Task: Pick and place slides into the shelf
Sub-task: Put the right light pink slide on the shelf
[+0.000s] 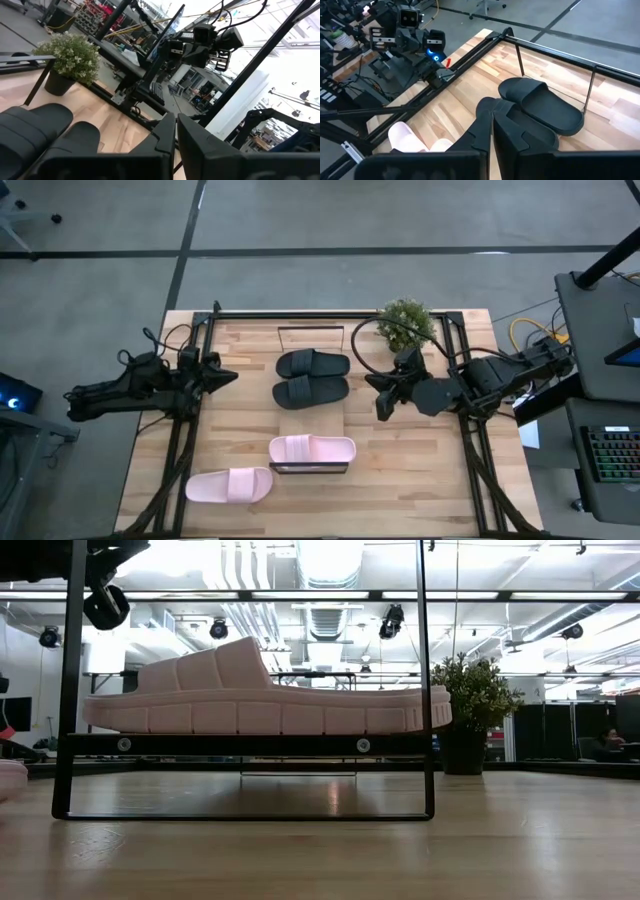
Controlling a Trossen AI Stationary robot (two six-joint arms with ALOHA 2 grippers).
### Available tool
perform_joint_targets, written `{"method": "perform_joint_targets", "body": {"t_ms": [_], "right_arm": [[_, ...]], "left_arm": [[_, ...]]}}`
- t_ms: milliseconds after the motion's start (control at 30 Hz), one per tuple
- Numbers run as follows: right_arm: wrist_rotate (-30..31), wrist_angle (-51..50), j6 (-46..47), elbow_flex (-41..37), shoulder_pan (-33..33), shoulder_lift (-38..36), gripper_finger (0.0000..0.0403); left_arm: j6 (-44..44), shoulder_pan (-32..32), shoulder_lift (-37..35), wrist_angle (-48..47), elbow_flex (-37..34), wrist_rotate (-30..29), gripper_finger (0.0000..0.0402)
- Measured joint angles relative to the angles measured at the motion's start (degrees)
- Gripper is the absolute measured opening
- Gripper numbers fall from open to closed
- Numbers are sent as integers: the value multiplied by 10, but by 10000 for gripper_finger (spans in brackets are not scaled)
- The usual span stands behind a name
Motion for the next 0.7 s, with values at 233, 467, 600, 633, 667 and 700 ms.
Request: {"method": "perform_joint_targets", "body": {"t_ms": [233,467,600,633,667,700], "right_arm": [[-2,0,0,0,0,0,9],[-2,1,15,-1,0,0,9],[-2,1,20,-1,0,0,9],[-2,2,24,-1,0,0,9],[-2,2,29,-2,0,0,9],[-2,2,37,-4,0,0,9]], "left_arm": [[0,0,2,1,0,0,4],[1,0,1,-1,0,0,4],[1,0,1,-1,0,0,4],[1,0,1,-2,0,0,4],[1,0,1,-2,0,1,4],[1,0,1,-2,0,1,4]]}}
